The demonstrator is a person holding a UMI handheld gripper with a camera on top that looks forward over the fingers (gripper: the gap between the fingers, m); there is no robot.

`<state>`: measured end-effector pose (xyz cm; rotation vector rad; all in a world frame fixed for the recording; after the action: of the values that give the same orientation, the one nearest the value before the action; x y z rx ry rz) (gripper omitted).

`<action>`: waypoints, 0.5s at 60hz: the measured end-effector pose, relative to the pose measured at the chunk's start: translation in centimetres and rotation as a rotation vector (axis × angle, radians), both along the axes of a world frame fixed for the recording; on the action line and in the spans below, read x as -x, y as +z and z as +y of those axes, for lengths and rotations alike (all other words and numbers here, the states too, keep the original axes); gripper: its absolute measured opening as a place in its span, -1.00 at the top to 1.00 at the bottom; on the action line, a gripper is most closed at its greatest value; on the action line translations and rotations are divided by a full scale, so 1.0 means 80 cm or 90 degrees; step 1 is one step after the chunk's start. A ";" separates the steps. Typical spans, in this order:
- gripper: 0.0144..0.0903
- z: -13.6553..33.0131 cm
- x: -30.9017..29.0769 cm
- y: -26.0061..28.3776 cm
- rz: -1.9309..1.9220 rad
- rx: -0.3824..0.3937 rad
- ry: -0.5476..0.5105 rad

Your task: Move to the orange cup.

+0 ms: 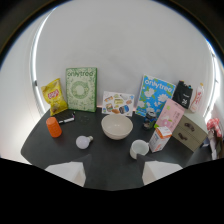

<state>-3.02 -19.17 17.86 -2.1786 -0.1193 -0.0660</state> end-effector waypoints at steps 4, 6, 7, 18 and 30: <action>-0.88 -0.004 -0.002 -0.001 -0.002 0.004 -0.005; -0.88 -0.007 -0.002 -0.001 -0.004 0.008 -0.008; -0.88 -0.009 -0.003 -0.001 -0.005 0.009 -0.009; -0.87 -0.034 0.005 -0.017 -0.016 0.024 -0.029; -0.87 -0.070 0.081 -0.054 -0.007 0.061 -0.017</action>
<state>-9.52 -24.74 13.56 -2.2752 -0.1020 -0.0891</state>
